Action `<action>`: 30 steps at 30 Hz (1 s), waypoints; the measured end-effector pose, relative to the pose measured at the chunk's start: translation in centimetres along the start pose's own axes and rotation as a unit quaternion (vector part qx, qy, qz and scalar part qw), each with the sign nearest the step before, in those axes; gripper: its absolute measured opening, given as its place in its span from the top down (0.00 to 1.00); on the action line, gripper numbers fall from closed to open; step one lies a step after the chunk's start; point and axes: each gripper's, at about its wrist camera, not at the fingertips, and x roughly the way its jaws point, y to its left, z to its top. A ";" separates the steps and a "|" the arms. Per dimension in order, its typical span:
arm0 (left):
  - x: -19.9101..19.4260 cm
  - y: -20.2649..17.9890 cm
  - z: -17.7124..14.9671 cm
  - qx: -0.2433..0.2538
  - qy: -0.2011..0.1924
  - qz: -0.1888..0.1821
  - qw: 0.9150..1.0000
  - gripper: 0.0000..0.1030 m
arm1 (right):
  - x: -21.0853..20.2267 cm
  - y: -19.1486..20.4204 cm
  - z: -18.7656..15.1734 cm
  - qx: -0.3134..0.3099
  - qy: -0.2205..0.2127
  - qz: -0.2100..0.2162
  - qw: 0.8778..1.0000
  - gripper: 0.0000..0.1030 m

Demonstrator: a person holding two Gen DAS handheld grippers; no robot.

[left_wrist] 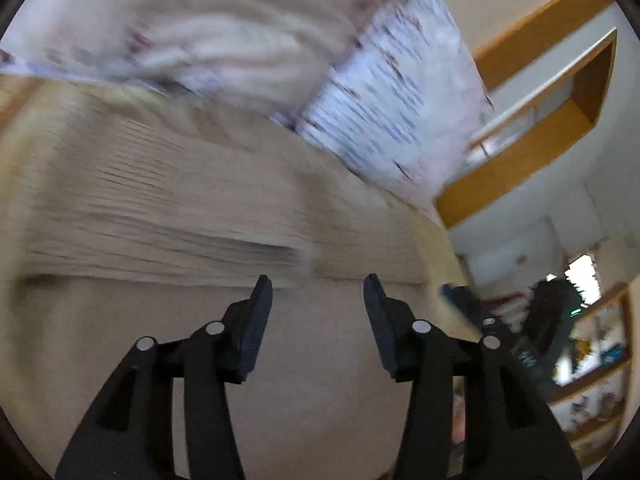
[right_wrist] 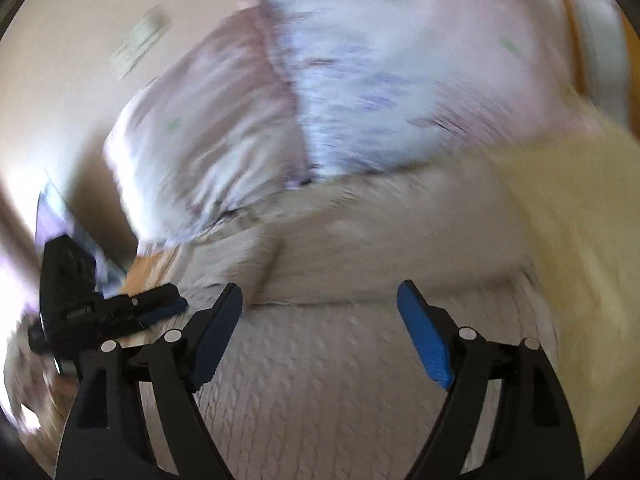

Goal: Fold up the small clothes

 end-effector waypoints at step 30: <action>-2.1 9.2 -1.1 -0.056 -0.019 0.130 0.990 0.66 | 12.2 9.5 3.0 -0.106 0.031 0.020 0.994 0.94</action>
